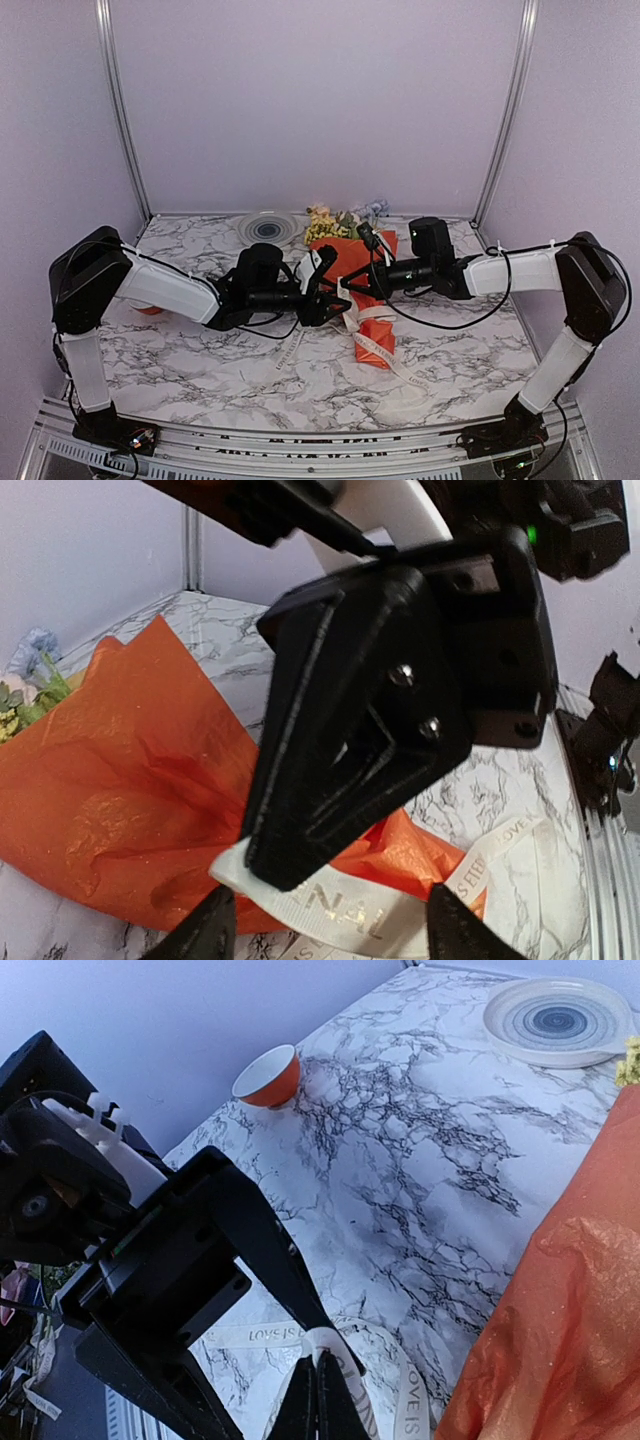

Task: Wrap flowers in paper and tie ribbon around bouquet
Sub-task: Cross the ribbon over the folded bouquet.

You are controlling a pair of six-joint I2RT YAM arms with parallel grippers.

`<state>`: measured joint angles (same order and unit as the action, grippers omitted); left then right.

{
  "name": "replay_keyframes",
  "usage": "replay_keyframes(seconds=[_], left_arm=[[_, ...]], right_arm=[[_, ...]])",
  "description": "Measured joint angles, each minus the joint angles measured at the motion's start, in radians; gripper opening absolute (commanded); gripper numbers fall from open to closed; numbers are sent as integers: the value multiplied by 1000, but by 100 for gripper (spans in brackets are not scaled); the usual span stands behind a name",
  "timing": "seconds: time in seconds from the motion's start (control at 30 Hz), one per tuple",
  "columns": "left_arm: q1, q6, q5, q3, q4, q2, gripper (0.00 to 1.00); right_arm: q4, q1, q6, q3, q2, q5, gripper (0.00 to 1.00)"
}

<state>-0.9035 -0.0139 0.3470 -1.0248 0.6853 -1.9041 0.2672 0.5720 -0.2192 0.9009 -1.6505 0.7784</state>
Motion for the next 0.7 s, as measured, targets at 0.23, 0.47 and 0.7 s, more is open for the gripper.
replay_keyframes(seconds=[0.23,0.47,0.7], left_arm=[[6,-27,91,-3,82,-40,37],[11,-41,112,-10,126,-72,36],[23,-45,87,-14,142,-82,50]], right_arm=[[8,0,-2,0,-1,5,0],[7,0,-1,6,-1,32,0],[-6,0,8,6,-1,57,0]])
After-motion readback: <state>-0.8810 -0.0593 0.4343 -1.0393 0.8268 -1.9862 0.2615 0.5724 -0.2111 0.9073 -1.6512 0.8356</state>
